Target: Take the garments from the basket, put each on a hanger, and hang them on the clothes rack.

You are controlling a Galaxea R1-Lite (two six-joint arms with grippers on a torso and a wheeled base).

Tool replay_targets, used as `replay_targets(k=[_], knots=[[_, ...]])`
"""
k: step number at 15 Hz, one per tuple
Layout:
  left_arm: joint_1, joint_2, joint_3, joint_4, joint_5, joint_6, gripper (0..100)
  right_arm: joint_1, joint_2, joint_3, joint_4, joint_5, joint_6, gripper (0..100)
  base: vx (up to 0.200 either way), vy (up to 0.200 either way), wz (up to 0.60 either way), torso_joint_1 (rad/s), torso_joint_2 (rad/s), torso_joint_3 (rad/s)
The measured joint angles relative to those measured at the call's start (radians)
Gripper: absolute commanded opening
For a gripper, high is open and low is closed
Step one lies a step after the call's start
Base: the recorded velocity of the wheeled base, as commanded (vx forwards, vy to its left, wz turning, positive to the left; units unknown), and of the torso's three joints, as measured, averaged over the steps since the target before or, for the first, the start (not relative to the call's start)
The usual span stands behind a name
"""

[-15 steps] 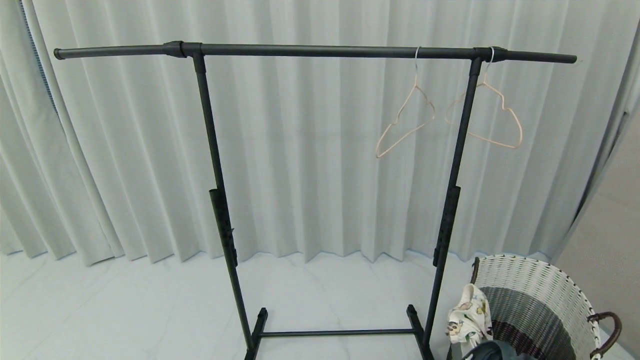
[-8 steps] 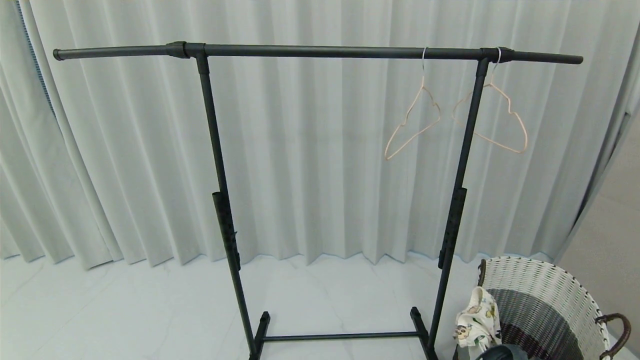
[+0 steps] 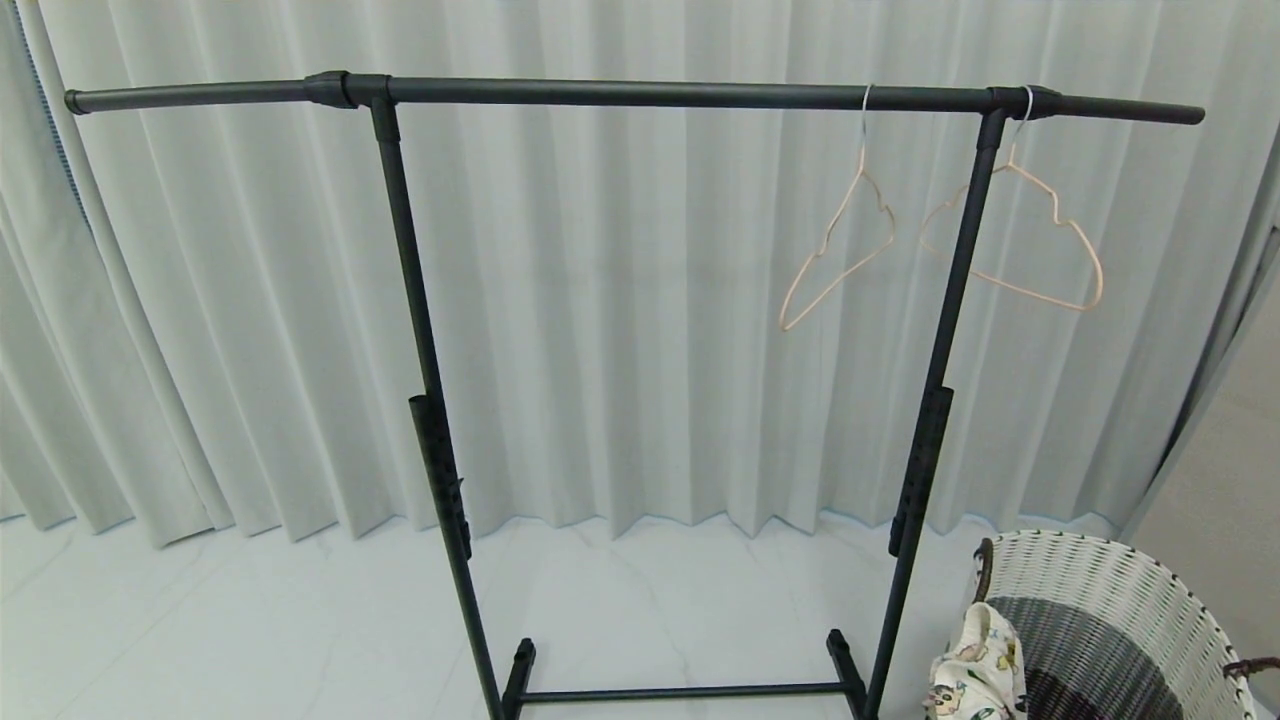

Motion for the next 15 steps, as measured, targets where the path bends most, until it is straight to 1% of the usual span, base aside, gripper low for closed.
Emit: replay_targets(k=[2,3,4,7,10,12,13,15], knots=[[0.000,0.000,0.000,0.000,0.000,0.000,100,0.040,0.076,-0.078,0.000,0.026,0.022,100,0.000,0.000,0.00,0.000,0.00,0.000],[0.000,0.000,0.000,0.000,0.000,0.000,100,0.060,0.149,-0.124,0.001,0.032,0.020,100,0.000,0.000,0.00,0.000,0.00,0.000],[0.000,0.000,0.000,0.000,0.000,0.000,100,0.072,0.241,-0.159,0.004,0.032,-0.003,100,0.000,0.000,0.00,0.000,0.00,0.000],[0.000,0.000,0.000,0.000,0.000,0.000,100,0.058,0.567,-0.217,0.003,0.004,-0.134,100,0.000,0.000,0.00,0.000,0.00,0.000],[0.000,0.000,0.000,0.000,0.000,0.000,100,0.023,0.891,-0.233,-0.020,-0.017,-0.289,100,0.000,0.000,0.00,0.000,0.00,0.000],[0.000,0.000,0.000,0.000,0.000,0.000,100,0.008,1.081,-0.234,-0.061,-0.023,-0.369,100,0.000,0.000,0.00,0.000,0.00,0.000],[0.000,0.000,0.000,0.000,0.000,0.000,100,0.003,1.174,-0.231,-0.093,-0.024,-0.393,100,0.000,0.000,0.00,0.000,0.00,0.000],[0.000,0.000,0.000,0.000,0.000,0.000,100,0.001,1.327,-0.219,-0.174,-0.024,-0.416,100,0.000,0.000,0.00,0.000,0.00,0.000]])
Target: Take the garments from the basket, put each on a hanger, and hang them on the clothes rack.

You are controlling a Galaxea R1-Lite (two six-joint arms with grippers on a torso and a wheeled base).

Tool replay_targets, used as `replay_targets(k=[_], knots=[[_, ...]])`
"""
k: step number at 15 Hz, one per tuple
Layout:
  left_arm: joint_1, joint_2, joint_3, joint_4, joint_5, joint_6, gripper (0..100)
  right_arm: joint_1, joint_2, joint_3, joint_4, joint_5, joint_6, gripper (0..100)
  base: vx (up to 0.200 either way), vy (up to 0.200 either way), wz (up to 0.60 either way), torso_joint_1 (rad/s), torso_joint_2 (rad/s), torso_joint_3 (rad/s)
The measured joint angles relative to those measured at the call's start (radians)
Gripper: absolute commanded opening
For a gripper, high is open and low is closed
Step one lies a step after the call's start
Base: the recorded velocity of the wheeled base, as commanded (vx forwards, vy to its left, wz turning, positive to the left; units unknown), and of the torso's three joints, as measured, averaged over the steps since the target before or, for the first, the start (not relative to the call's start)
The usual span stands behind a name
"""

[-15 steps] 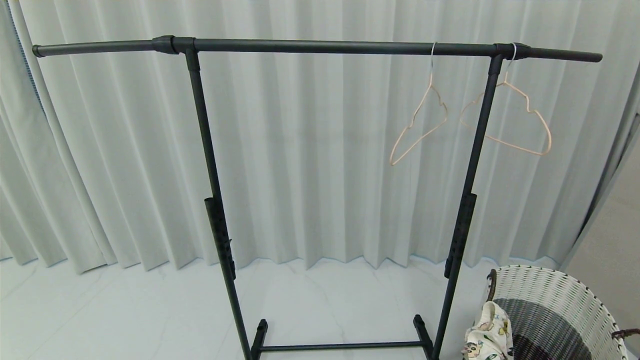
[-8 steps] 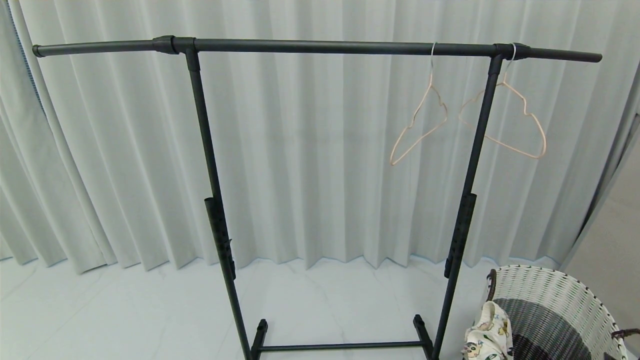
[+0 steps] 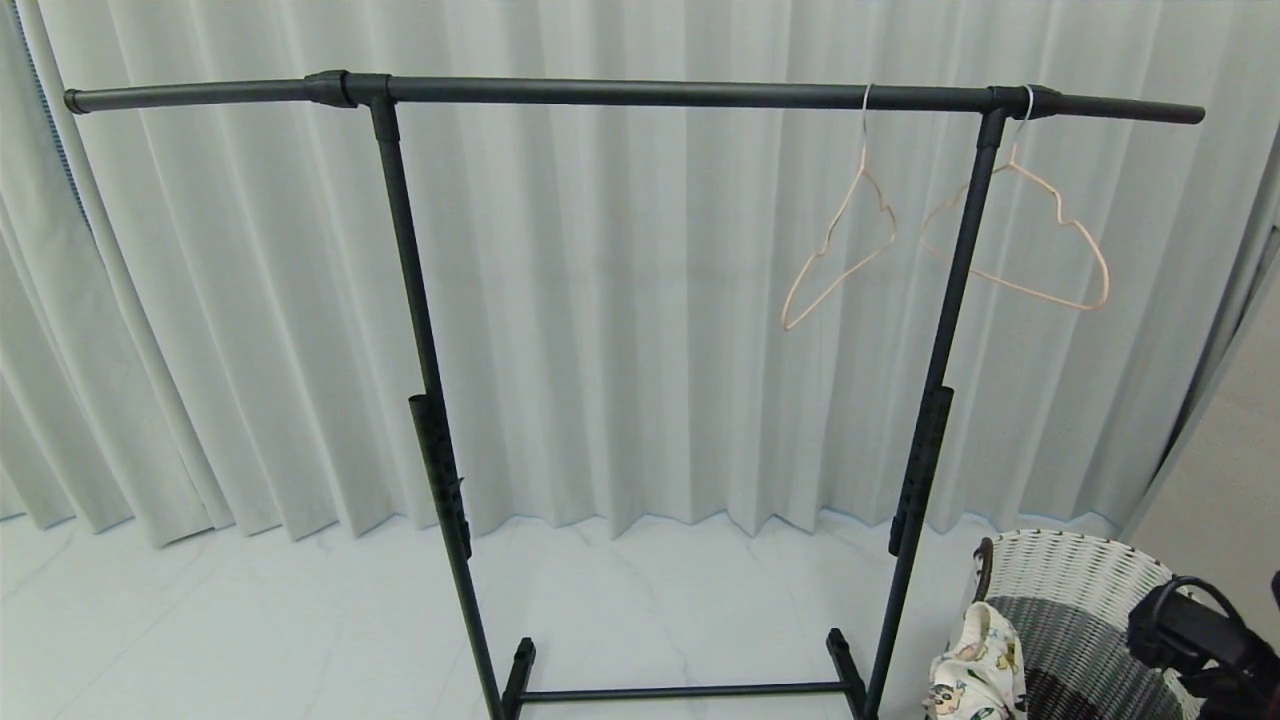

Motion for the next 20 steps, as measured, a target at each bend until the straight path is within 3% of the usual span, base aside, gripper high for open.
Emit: replay_targets(k=[9,15,16,20], knots=[[0.000,0.000,0.000,0.000,0.000,0.000,100,0.001,0.530,0.032,-0.437,-0.038,0.014,100,0.000,0.000,0.00,0.000,0.00,0.000],[0.000,0.000,0.000,0.000,0.000,0.000,100,-0.045,0.691,-0.032,-0.477,-0.053,0.026,100,0.000,0.000,0.00,0.000,0.00,0.000],[0.000,0.000,0.000,0.000,0.000,0.000,100,-0.048,0.701,-0.035,-0.478,-0.051,0.026,0,0.000,0.000,0.00,0.000,0.00,0.000],[0.000,0.000,0.000,0.000,0.000,0.000,100,-0.050,0.721,-0.035,-0.503,-0.043,0.031,0,0.000,0.000,0.00,0.000,0.00,0.000]])
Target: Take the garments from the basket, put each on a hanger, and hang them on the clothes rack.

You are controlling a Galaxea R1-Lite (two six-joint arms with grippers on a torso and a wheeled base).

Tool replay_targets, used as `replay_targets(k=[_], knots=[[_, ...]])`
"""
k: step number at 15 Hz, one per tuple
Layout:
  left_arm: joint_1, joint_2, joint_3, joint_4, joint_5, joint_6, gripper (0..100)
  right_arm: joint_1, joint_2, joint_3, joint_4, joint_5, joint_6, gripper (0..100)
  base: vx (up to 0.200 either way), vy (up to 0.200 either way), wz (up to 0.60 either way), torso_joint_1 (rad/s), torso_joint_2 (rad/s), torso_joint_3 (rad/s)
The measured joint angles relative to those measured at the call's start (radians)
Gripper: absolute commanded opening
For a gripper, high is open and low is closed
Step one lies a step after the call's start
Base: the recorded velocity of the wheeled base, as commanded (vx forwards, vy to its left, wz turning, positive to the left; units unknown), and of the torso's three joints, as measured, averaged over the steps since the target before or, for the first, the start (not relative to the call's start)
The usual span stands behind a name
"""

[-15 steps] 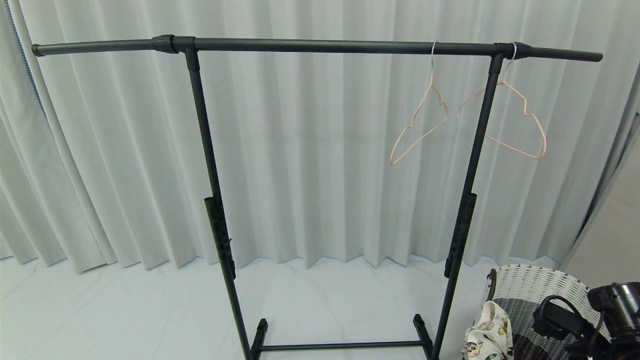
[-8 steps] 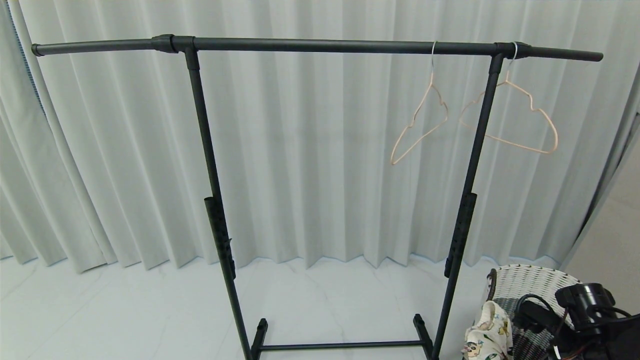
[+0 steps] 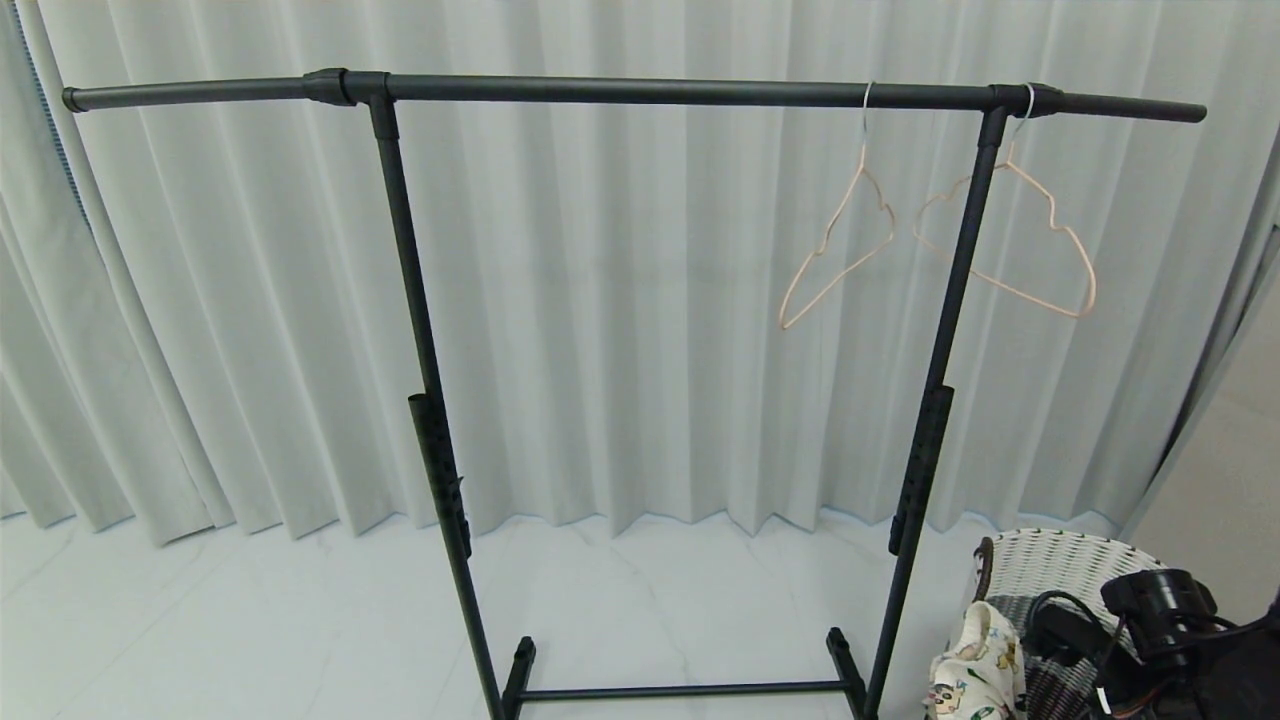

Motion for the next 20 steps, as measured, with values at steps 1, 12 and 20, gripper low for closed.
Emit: replay_targets(k=[1,12,20], knots=[[0.000,0.000,0.000,0.000,0.000,0.000,100,0.000,0.001,0.003,-0.008,0.004,0.009,0,0.000,0.000,0.00,0.000,0.00,0.000],[0.000,0.000,0.000,0.000,0.000,0.000,100,0.090,-0.360,0.067,0.104,0.030,0.111,0,0.000,0.000,0.00,0.000,0.00,0.000],[0.000,0.000,0.000,0.000,0.000,0.000,100,0.410,-1.016,-0.427,1.132,0.033,0.227,0,0.000,0.000,0.00,0.000,0.00,0.000]])
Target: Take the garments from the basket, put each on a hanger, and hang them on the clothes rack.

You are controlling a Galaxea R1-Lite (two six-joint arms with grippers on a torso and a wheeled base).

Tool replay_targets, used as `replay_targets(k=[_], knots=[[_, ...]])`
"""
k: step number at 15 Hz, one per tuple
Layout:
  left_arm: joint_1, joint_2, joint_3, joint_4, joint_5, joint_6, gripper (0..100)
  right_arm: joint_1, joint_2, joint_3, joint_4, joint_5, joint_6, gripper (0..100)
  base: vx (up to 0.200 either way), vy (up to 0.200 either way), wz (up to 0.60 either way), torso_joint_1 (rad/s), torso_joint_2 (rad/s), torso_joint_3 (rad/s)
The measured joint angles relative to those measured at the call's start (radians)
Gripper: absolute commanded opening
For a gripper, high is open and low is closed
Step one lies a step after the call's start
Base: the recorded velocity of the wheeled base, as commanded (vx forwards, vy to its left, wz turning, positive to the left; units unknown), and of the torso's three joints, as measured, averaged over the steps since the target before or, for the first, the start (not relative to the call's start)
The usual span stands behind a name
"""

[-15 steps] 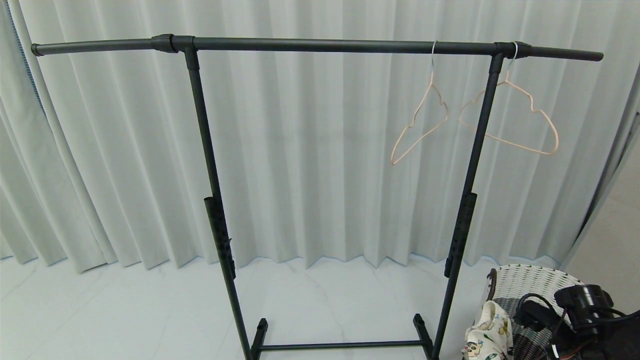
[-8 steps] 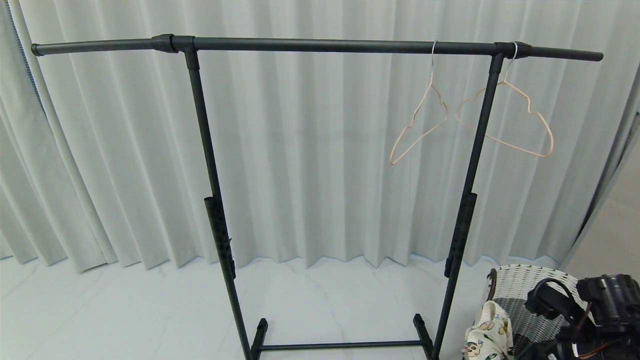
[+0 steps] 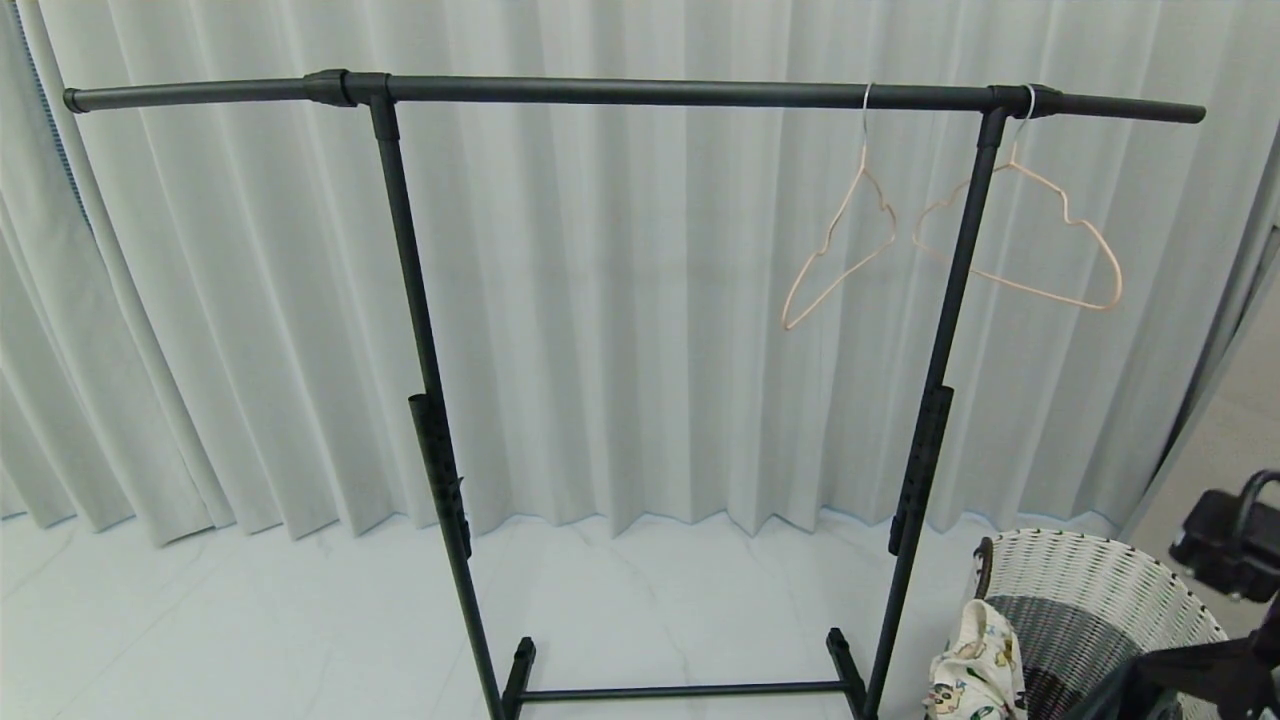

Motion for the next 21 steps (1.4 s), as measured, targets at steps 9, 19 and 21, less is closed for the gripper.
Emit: replay_targets(k=[9,19,21], knots=[[-0.001,0.000,0.000,0.001,0.000,0.005,100,0.099,-0.084,-0.134,0.026,0.000,0.013,0,-0.067,0.000,0.00,0.001,0.00,0.000],[-0.001,0.000,0.000,0.001,-0.001,0.010,100,0.260,-0.026,-0.140,-0.011,0.005,0.104,0,-0.120,0.000,0.00,0.002,0.00,0.001],[-0.001,0.000,0.000,0.001,-0.001,0.031,100,0.311,-0.007,-0.141,-0.043,0.003,0.144,0,0.000,0.000,0.00,0.000,0.00,0.000]])
